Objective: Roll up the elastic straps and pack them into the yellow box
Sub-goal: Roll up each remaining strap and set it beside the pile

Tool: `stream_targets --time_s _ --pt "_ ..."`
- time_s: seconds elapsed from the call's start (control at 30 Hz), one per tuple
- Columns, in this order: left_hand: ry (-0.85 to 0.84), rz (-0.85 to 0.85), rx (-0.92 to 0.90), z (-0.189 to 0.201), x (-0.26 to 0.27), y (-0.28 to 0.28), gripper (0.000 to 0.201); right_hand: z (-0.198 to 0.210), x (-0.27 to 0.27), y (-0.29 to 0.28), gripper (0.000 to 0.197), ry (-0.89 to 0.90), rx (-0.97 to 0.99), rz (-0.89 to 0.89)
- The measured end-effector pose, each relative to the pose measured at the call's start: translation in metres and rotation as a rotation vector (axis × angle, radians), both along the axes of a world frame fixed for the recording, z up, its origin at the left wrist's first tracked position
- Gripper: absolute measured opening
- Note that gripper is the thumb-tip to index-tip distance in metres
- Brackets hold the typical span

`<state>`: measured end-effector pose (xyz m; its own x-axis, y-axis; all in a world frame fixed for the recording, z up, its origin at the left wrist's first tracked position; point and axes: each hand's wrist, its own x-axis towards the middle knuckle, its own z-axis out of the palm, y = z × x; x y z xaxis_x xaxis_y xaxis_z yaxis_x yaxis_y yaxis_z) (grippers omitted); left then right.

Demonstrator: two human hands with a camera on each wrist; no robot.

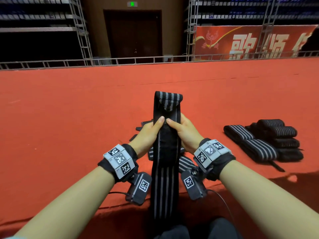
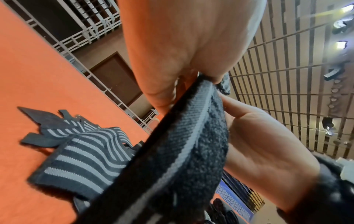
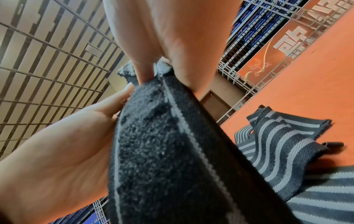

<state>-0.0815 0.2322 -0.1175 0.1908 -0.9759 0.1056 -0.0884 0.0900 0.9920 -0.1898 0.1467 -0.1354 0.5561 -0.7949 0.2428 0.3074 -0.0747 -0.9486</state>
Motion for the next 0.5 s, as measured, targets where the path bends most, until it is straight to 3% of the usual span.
stream_targets --time_s 0.1,0.33,0.5 --pt "-0.037 -0.025 -0.034 0.004 -0.002 0.006 0.03 -0.001 0.0 -0.002 0.023 -0.001 -0.015 -0.017" --pt "-0.102 0.006 -0.062 -0.001 0.01 0.003 0.027 0.003 -0.004 0.002 0.033 0.051 -0.062 0.013" --pt "-0.115 0.049 -0.149 -0.005 0.014 0.0 0.024 0.007 -0.004 0.002 0.022 0.023 -0.027 -0.034"
